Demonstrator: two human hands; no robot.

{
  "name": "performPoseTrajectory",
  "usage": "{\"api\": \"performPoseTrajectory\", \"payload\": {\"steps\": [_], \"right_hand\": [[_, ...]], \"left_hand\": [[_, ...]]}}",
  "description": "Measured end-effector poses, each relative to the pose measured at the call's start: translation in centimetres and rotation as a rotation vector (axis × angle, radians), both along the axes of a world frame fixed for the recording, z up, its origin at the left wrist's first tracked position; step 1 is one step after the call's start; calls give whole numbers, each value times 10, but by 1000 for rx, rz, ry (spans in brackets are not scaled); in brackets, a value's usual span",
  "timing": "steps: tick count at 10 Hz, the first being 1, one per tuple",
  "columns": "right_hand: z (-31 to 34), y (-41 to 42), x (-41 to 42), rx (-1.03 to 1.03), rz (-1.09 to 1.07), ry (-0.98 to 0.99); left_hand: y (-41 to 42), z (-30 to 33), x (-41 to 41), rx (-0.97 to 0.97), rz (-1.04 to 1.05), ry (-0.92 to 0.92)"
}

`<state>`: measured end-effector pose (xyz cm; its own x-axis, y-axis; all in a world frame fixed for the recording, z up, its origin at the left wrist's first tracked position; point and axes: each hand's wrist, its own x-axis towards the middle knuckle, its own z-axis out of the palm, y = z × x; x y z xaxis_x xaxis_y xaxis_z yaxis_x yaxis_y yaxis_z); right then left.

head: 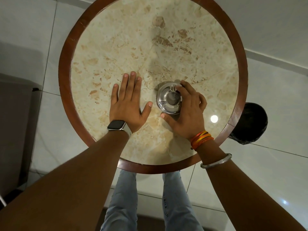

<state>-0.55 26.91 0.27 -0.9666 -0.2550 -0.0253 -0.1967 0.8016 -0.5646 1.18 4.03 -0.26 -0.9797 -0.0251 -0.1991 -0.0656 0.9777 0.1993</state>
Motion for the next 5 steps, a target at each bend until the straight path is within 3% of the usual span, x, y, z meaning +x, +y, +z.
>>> {"api": "performPoseTrajectory", "payload": {"steps": [2,5], "right_hand": [[3,5,0,-54,-28,-20],[9,22,21,342,-100,-130]], "left_hand": [[-1,-2,0,6,-9,-1],[0,-1,2,-6,-34,-4]]}}
